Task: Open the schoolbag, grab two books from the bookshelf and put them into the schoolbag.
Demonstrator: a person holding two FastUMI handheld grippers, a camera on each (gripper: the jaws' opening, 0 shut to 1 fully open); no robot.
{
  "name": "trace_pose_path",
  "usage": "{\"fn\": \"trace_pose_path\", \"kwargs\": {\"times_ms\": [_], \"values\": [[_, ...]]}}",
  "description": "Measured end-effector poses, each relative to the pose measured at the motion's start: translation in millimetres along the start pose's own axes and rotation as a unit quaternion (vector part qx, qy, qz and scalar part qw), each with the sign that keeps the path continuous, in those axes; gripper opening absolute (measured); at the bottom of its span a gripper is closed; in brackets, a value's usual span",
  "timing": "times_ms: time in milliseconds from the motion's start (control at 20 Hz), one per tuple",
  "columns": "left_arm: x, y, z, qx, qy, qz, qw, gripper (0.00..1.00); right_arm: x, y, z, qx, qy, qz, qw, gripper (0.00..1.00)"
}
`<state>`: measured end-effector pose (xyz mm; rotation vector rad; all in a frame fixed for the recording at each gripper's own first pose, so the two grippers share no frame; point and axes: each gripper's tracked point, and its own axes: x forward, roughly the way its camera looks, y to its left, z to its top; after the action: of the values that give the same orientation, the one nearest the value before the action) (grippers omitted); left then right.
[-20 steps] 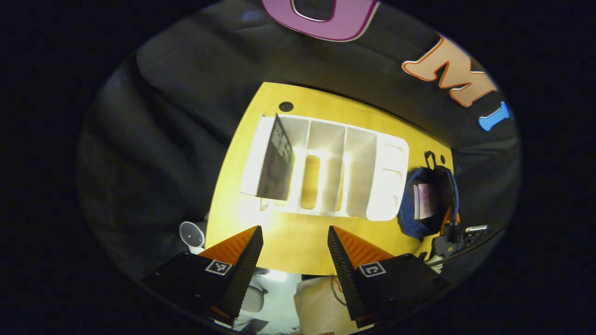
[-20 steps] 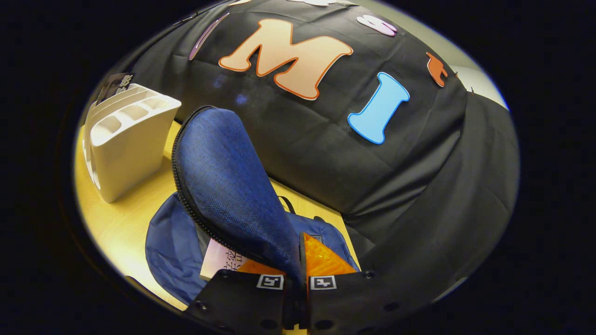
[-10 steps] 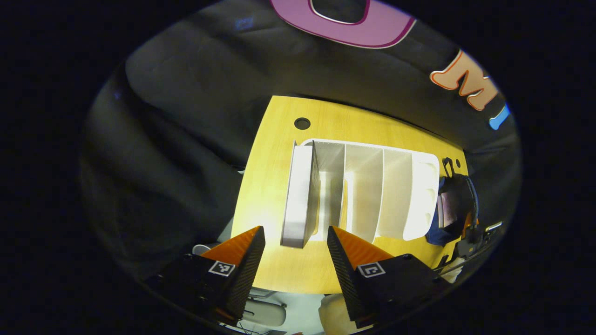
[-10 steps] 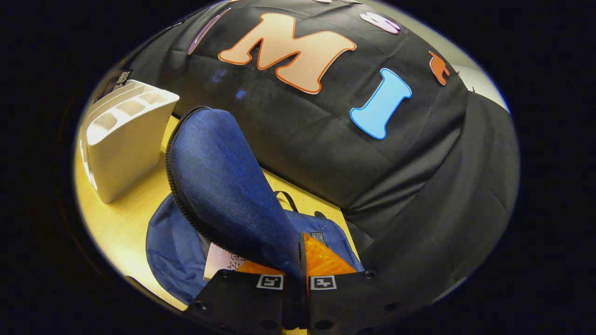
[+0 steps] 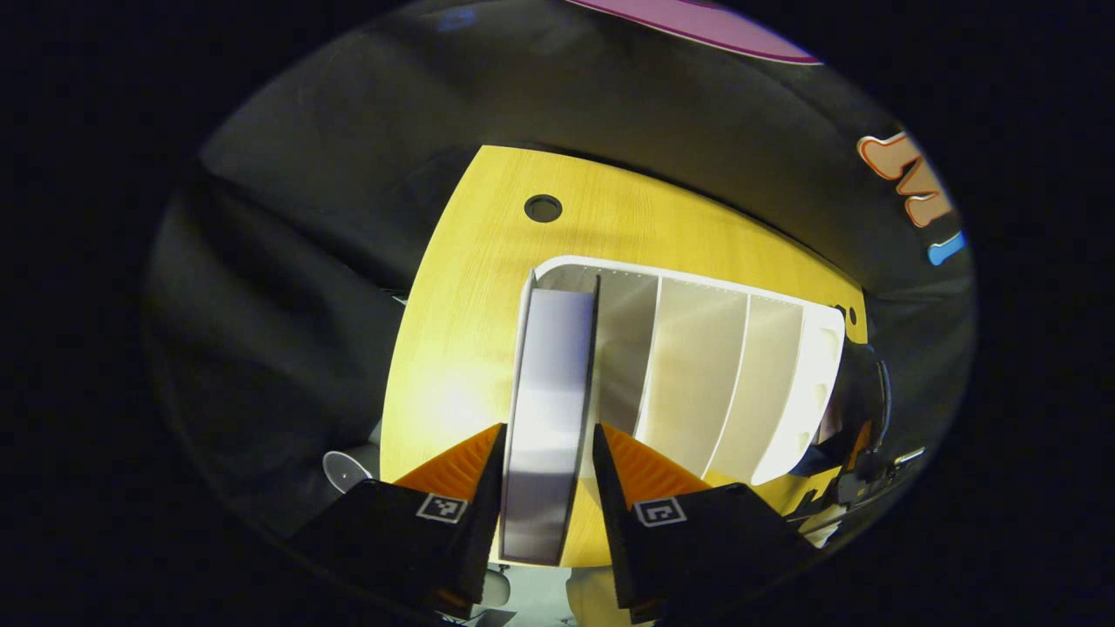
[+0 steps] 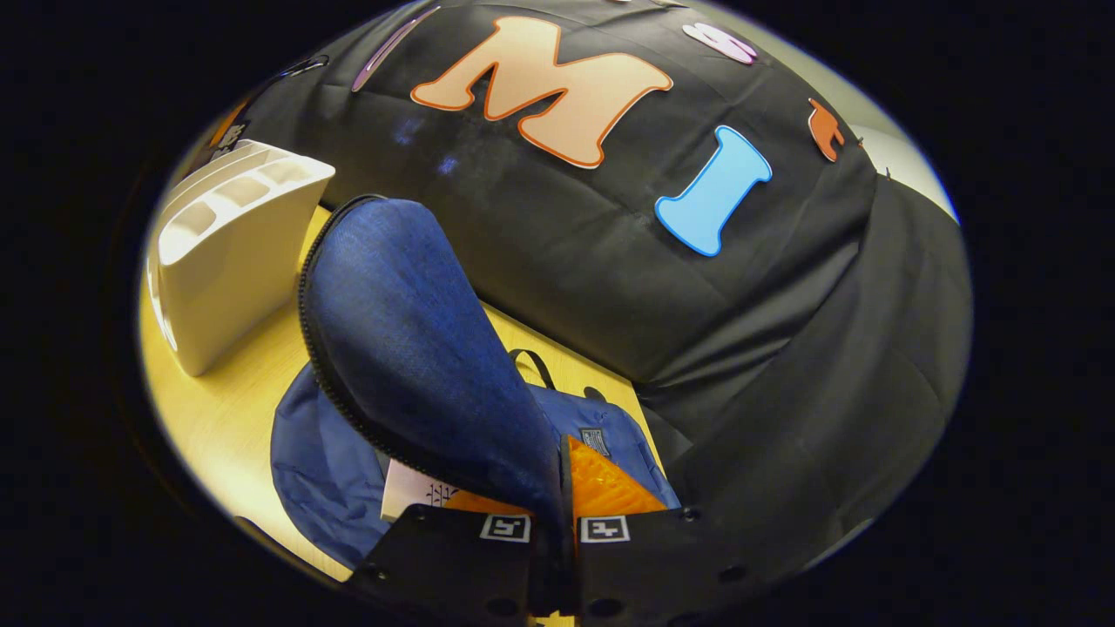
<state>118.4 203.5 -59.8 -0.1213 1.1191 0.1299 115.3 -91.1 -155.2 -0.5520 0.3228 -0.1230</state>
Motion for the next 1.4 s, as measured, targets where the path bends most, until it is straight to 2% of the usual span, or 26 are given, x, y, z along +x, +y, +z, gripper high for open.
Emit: {"fn": "trace_pose_path", "kwargs": {"times_ms": [100, 200, 400, 450, 650, 700, 850, 1050, 1150, 1400], "values": [[10, -5, -1, -0.011, 0.012, -0.005, 1.000, 0.46, 0, -1, 0, -0.003, 0.000, 0.001, 1.000, 0.05], [17, -11, -1, -0.018, 0.021, -0.006, 1.000, 0.43, 1, -3, 1, 0.001, 0.000, -0.001, 1.000, 0.09], [32, -8, 2, -0.010, 0.024, 0.013, 1.000, 0.45, 1, -6, 1, 0.006, -0.001, -0.003, 1.000, 0.07], [35, -10, 0, -0.011, 0.028, 0.015, 0.999, 0.42, 0, -6, 1, 0.004, -0.002, -0.002, 1.000, 0.09], [49, -6, -8, -0.009, 0.035, 0.036, 0.999, 0.43, 2, -7, 2, 0.004, -0.004, -0.002, 1.000, 0.05], [53, -7, -13, -0.013, 0.043, 0.037, 0.998, 0.41, 1, -8, 1, 0.006, -0.004, -0.002, 1.000, 0.07], [55, -7, -15, -0.010, 0.043, 0.048, 0.998, 0.41, 1, -10, 1, 0.007, -0.005, -0.001, 1.000, 0.05], [54, -8, -16, -0.015, 0.042, 0.051, 0.998, 0.41, 0, -8, 1, 0.000, -0.007, 0.002, 1.000, 0.05], [50, -9, -16, -0.013, 0.037, 0.054, 0.998, 0.41, 1, -7, 1, -0.001, -0.006, 0.002, 1.000, 0.09], [18, -21, -32, -0.036, 0.046, 0.046, 0.997, 0.41, 1, -8, 0, 0.002, -0.009, 0.004, 1.000, 0.09]]}}
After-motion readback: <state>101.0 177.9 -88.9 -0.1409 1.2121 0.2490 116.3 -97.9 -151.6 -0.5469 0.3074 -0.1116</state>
